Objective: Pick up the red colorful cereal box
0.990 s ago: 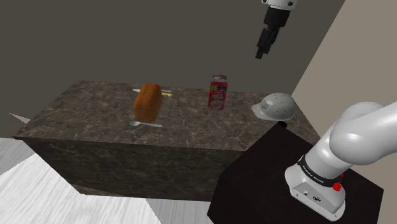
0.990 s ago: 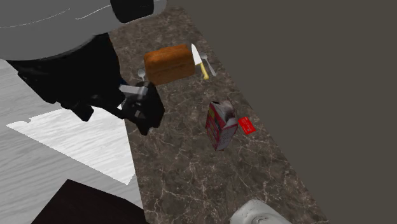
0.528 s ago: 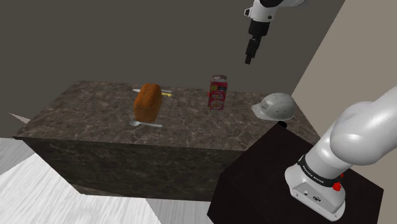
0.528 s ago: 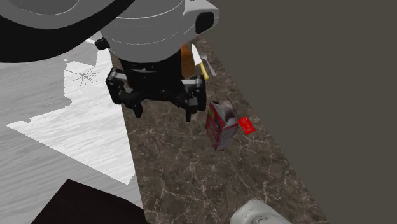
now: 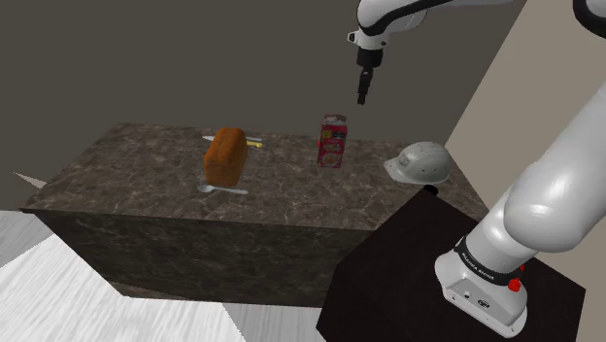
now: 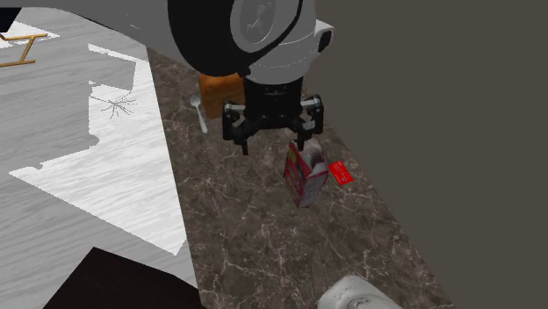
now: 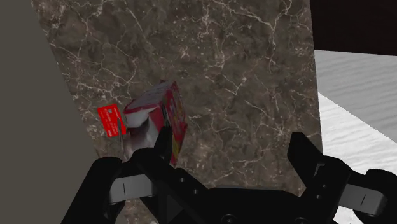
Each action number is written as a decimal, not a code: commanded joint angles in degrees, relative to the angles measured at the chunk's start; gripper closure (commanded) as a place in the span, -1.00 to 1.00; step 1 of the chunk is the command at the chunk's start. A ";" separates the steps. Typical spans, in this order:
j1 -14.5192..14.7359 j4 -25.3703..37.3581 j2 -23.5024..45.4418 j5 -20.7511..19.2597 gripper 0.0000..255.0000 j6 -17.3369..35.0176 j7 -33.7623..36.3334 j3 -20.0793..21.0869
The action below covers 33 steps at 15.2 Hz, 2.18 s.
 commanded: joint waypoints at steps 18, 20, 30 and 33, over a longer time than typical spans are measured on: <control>-2.41 30.01 34.76 -0.59 -1.00 3.35 -15.09 2.16; -2.45 29.54 35.44 -0.54 -1.00 4.49 -14.98 2.22; -2.50 29.33 36.01 -0.48 1.00 5.26 -14.93 2.26; -2.48 29.18 35.99 -0.49 1.00 5.39 -14.90 2.26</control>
